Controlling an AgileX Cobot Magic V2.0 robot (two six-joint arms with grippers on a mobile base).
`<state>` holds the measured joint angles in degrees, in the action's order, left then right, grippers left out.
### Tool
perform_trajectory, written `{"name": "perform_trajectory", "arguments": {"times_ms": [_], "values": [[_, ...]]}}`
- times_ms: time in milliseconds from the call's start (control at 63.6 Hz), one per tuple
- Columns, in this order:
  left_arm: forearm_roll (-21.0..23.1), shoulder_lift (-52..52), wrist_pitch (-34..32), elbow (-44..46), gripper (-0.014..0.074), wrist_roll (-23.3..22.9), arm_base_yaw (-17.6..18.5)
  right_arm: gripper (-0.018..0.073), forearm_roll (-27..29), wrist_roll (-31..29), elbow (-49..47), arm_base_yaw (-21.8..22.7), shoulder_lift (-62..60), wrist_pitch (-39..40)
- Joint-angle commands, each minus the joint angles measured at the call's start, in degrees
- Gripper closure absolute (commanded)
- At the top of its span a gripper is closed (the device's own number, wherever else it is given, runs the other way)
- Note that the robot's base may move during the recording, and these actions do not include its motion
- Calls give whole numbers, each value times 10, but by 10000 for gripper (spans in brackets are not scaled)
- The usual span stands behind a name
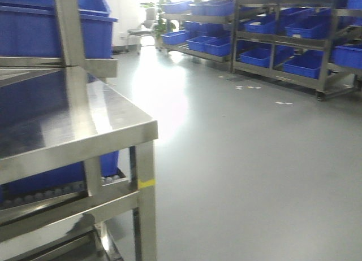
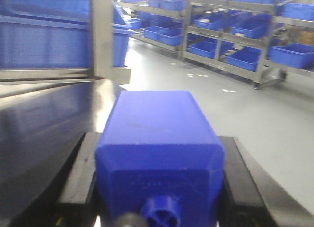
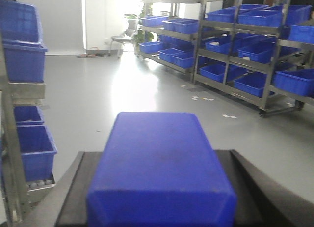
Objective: Pick and sort blue part to right shelf
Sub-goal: 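Drive the base away from the table holding both blocks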
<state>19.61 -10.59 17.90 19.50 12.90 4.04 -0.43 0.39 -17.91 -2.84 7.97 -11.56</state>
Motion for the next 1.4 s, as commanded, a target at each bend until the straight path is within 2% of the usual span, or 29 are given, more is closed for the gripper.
{"name": "perform_trajectory", "arguments": {"times_ms": [0,1383], "values": [[5,-5,-51,17,191,-2,5,129,-6,-4,-17,5,6,55],[5,-5,-51,17,191,-2,5,129,-6,-4,-17,5,6,55]]}}
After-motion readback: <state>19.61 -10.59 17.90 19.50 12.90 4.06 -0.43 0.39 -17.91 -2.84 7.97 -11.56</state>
